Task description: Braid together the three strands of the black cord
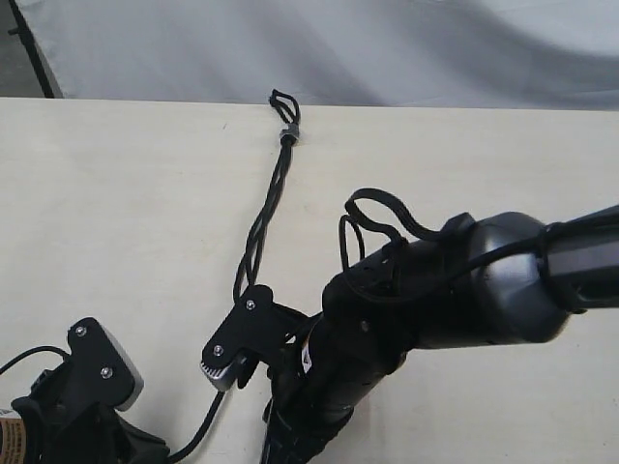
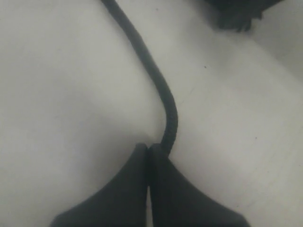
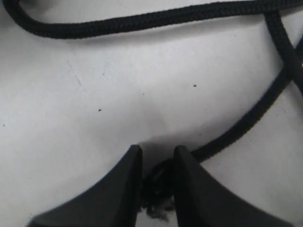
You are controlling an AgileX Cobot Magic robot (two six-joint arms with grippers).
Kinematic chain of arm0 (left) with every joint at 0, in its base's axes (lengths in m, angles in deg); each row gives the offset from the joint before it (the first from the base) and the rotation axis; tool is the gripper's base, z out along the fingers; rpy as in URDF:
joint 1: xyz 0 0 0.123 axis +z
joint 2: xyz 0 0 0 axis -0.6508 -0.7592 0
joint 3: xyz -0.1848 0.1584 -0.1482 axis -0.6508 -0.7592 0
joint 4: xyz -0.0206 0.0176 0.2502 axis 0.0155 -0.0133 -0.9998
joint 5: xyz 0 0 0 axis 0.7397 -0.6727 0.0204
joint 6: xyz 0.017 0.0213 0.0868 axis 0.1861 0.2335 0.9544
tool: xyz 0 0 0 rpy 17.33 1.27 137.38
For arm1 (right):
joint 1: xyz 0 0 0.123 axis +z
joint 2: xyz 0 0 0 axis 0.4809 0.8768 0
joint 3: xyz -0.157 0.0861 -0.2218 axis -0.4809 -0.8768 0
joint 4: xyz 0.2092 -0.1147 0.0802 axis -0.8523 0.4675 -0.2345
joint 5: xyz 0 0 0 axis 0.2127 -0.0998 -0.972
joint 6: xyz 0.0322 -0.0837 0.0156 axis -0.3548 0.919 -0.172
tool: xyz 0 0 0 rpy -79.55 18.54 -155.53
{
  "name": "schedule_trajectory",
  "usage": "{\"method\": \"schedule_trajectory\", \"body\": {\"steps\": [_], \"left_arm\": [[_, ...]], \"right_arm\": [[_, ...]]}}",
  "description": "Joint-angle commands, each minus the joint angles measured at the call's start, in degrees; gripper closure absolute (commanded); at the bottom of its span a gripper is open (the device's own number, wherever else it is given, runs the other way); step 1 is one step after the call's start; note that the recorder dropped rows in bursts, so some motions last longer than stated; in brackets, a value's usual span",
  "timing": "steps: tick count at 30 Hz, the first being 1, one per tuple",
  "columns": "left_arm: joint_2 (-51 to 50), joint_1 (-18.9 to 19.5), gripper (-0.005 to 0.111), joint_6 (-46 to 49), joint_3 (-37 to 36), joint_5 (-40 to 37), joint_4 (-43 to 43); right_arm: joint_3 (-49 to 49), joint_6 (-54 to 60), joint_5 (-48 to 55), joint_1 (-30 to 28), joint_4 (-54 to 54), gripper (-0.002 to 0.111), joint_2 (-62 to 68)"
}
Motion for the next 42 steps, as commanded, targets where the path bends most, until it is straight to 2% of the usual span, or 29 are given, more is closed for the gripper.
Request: {"method": "schedule_trajectory", "body": {"steps": [1, 9, 20, 21, 24, 26, 28, 36, 42], "left_arm": [[0.0, 0.1, 0.106, -0.6, -0.4, -0.1, 0.3], [0.0, 0.1, 0.106, -0.9, -0.4, -0.1, 0.3], [0.0, 0.1, 0.106, -0.9, -0.4, -0.1, 0.3], [0.0, 0.1, 0.106, -0.9, -0.4, -0.1, 0.3], [0.0, 0.1, 0.106, -0.9, -0.4, -0.2, 0.3], [0.0, 0.1, 0.106, -0.9, -0.4, -0.2, 0.3], [0.0, 0.1, 0.106, -0.9, -0.4, -0.2, 0.3], [0.0, 0.1, 0.106, -0.9, -0.4, -0.2, 0.3], [0.0, 0.1, 0.106, -0.9, -0.4, -0.2, 0.3]], "right_arm": [[-0.1, -0.5, 1.5, 1.6, -1.6, 0.085, 1.0], [5.0, 0.1, 6.4, 8.7, -2.3, 0.085, 1.0], [6.0, 0.1, 6.0, 9.2, -1.5, 0.084, 0.8], [6.0, 0.1, 5.6, 9.3, -0.3, 0.083, 0.6], [6.6, -2.0, 5.2, 9.4, 5.3, 0.069, -1.4], [7.0, -7.2, 4.5, 9.0, 11.3, 0.058, -3.5], [7.0, -10.8, 3.5, 7.8, 15.6, 0.053, -5.3], [5.3, -13.0, 3.9, -2.9, 16.9, 0.052, -3.5], [3.2, -11.8, 1.7, -3.9, 16.8, 0.052, 0.1]]}}
